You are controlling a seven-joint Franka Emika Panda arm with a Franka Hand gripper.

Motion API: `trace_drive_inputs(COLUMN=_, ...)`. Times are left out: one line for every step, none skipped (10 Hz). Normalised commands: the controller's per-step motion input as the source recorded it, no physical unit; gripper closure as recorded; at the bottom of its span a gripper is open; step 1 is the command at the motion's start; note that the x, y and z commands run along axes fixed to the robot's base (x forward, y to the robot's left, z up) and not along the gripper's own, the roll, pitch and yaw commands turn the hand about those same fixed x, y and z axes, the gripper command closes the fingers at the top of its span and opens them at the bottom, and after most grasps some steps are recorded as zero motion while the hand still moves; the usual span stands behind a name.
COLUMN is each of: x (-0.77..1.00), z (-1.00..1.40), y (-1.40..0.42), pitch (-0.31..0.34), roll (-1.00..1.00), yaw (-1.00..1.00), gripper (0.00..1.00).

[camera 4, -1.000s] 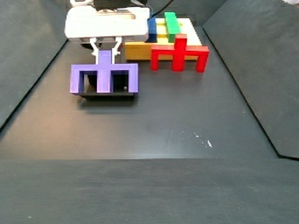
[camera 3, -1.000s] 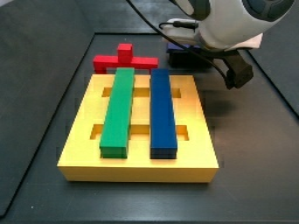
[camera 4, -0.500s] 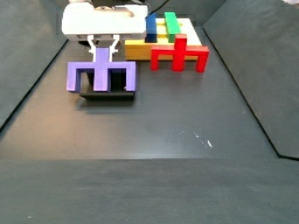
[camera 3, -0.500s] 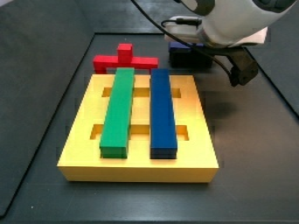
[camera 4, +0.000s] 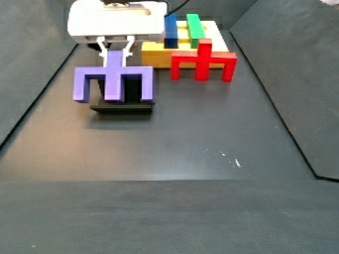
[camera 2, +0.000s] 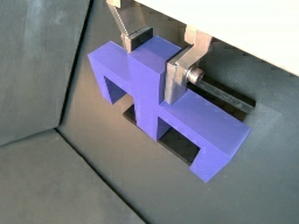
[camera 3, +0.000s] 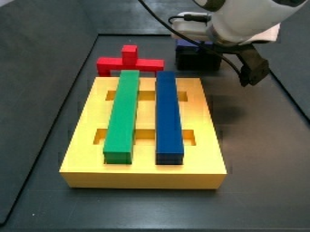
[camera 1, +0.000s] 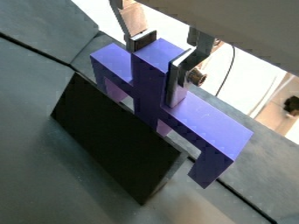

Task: Pick up the purple object. Move up. Place the purple object on the fixture. Regrasp the purple object. Move to above the board. Insert the purple object.
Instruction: Regrasp the purple object, then move to above the board.

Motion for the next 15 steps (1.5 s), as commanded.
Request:
trace_drive_inputs(x=0.00, z=0.00, y=0.00, pitch=0.000, roll=0.00, yaw=0.00, gripper=1.00)
trace_drive_inputs(x=0.00, z=0.00, y=0.00, pitch=0.000, roll=0.00, yaw=0.00, gripper=1.00)
trace_drive_inputs(x=0.00, z=0.00, y=0.00, pitch=0.000, roll=0.00, yaw=0.00, gripper=1.00)
trace_drive_inputs(x=0.00, z=0.00, y=0.00, pitch=0.000, roll=0.00, yaw=0.00, gripper=1.00)
trace_drive_inputs(x=0.00, z=0.00, y=0.00, pitch=0.000, roll=0.00, yaw=0.00, gripper=1.00)
trace_drive_inputs(x=0.00, z=1.40, y=0.00, pitch=0.000, roll=0.00, yaw=0.00, gripper=1.00)
trace_drive_inputs(x=-0.04, z=1.40, y=0.00, pitch=0.020, roll=-0.02, yaw=-0.09, gripper=1.00)
trace_drive_inputs(x=-0.07, z=1.40, y=0.00, pitch=0.005, roll=-0.07, yaw=-0.09, gripper=1.00)
trace_drive_inputs(x=-0.06, z=1.40, y=0.01, pitch=0.032, roll=-0.05, yaw=-0.06, gripper=1.00)
trace_drive_inputs(x=-0.05, z=1.40, y=0.00, pitch=0.077, roll=-0.03, yaw=-0.04, gripper=1.00)
trace_drive_inputs(x=-0.05, z=1.40, y=0.00, pitch=0.088, roll=-0.01, yaw=-0.02, gripper=1.00)
trace_drive_inputs(x=-0.05, z=1.40, y=-0.02, pitch=0.087, roll=0.00, yaw=0.01, gripper=1.00)
trace_drive_inputs(x=-0.01, z=0.62, y=-0.01, pitch=0.093, roll=-0.01, yaw=0.02, gripper=1.00)
trace_drive_inputs(x=-1.04, z=0.28, y=-1.40, pitch=0.126, roll=-1.00, yaw=0.05, gripper=1.00)
trace_drive_inputs(x=-1.04, z=0.26, y=-1.40, pitch=0.124, roll=-1.00, yaw=0.05, gripper=1.00)
